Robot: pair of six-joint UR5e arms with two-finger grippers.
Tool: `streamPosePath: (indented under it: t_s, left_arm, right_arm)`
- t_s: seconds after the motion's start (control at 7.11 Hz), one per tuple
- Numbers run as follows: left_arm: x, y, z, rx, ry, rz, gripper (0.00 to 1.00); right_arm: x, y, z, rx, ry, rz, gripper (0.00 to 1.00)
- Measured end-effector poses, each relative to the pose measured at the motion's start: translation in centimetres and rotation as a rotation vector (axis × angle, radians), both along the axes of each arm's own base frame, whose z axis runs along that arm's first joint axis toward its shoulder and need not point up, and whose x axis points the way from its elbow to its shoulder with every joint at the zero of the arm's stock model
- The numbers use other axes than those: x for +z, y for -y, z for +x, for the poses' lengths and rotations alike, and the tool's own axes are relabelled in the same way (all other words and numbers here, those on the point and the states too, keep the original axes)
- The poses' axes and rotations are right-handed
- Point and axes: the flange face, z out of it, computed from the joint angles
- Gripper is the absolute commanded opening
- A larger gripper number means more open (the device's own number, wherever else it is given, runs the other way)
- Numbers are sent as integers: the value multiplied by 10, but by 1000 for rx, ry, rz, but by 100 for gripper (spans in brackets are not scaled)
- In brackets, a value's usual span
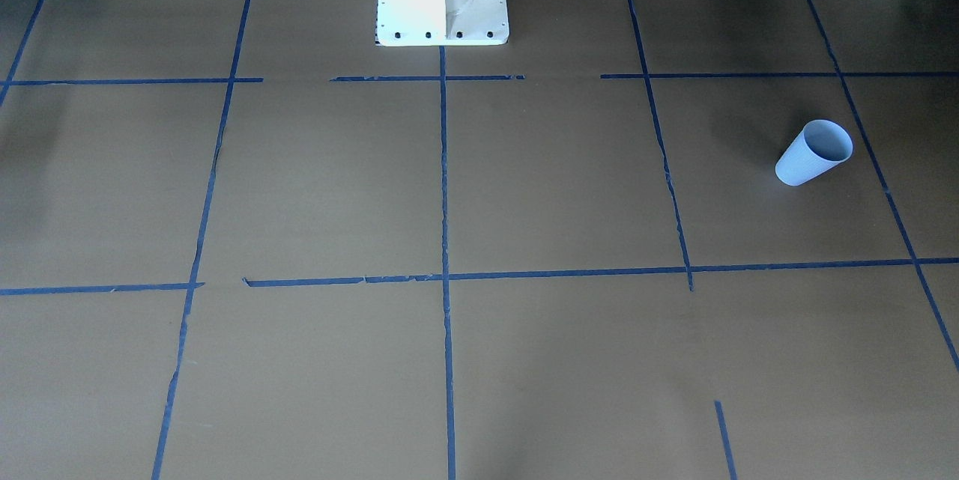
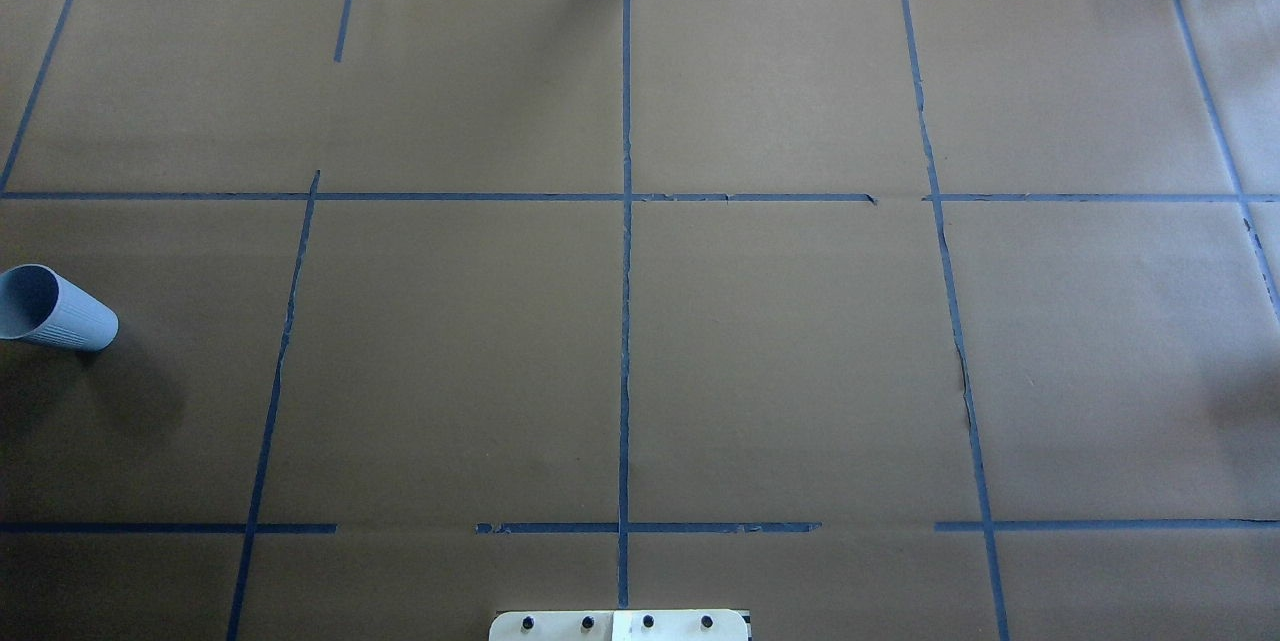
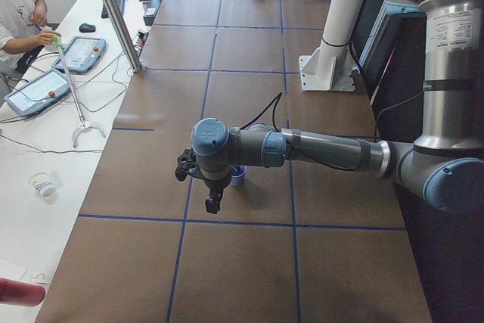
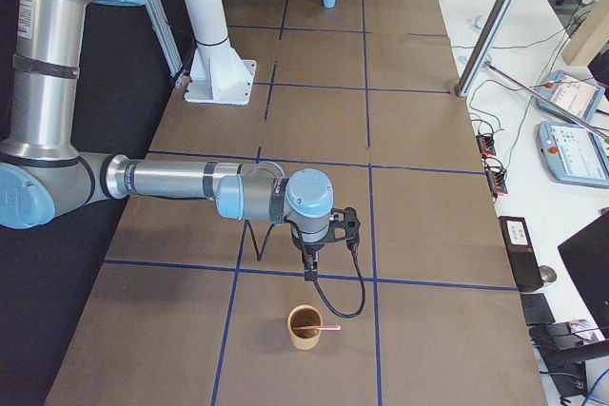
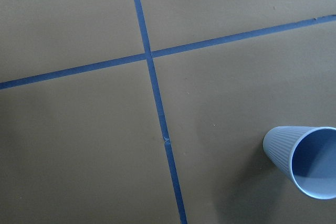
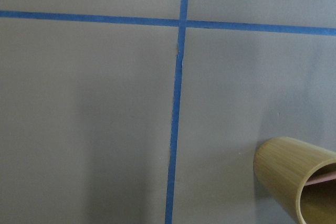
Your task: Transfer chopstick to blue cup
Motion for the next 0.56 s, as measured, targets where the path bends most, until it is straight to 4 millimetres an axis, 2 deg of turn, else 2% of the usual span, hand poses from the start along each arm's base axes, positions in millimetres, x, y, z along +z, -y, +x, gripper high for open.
streamPosePath:
  t_s: [0.56]
  left_arm:
    - [-4,-5,4,-30,1,-57,100]
  right_arm:
    - [-19,12,0,26,-30,11,100]
